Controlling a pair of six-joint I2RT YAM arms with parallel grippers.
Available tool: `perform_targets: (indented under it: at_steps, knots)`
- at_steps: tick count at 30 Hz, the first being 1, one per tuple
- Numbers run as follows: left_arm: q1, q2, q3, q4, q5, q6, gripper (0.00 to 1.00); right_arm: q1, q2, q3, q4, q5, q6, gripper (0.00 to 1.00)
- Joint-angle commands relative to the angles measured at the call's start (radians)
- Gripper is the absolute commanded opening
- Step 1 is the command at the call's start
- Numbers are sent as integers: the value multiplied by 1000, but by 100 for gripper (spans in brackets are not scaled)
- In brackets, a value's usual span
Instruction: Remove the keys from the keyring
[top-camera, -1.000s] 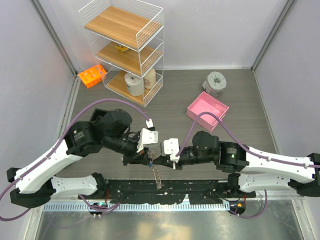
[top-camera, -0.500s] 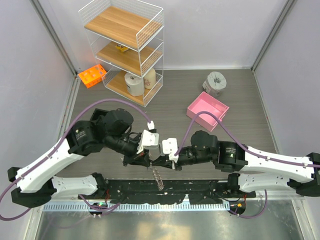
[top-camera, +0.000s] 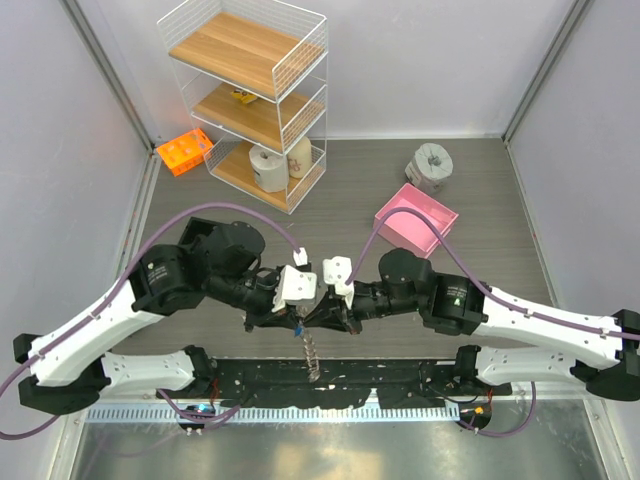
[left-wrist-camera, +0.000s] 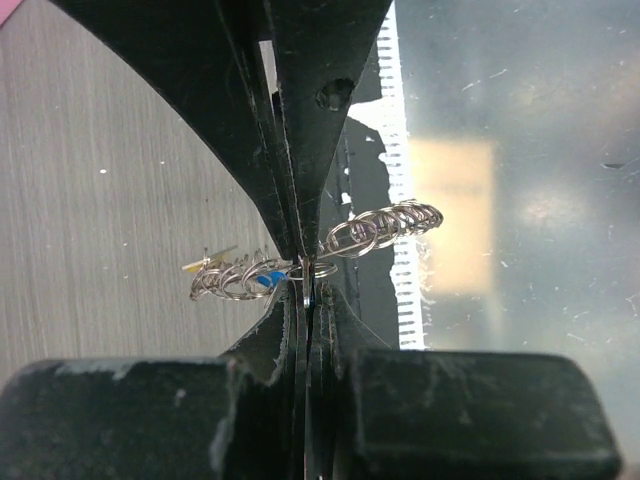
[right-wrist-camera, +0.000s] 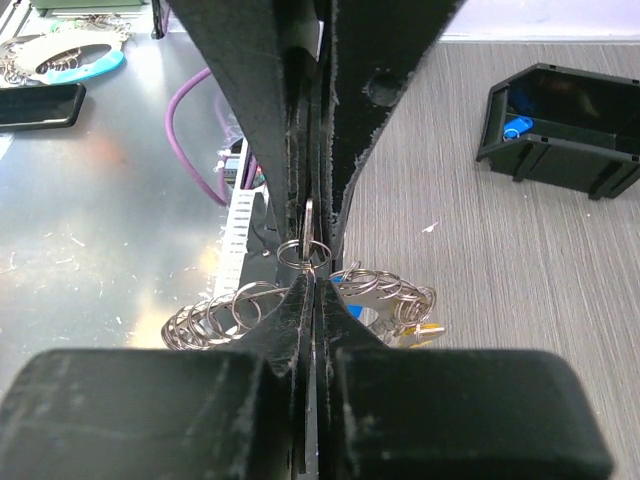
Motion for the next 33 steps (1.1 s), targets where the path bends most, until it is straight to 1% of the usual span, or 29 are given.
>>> perform_targets:
  at_steps: [1,10,15,18,21,22,27,33]
  knots:
    - [-28,-27,48,-51,-46,13,0,-29,-6,6,16,52,30,5]
    - [-51,-41,35,-64,-94,12,0,-65,-43,-17,24,87,83,5]
    - [-52,-54,7,-42,-94,4,0,-65,-113,-100,129,139,90,5]
    - [-52,-77,-27,11,-86,-11,0,-65,-173,-143,188,176,90,5]
    - [-52,-111,-77,88,-86,-30,0,-67,-219,-192,203,199,80,5]
    - [-52,-128,-99,109,-88,-36,0,-67,-227,-209,244,213,78,5]
    - [-51,-171,-177,221,-75,-80,0,-67,-276,-260,287,249,57,5]
    - [-51,-196,-269,350,-49,-145,0,-64,-336,-381,436,301,41,5]
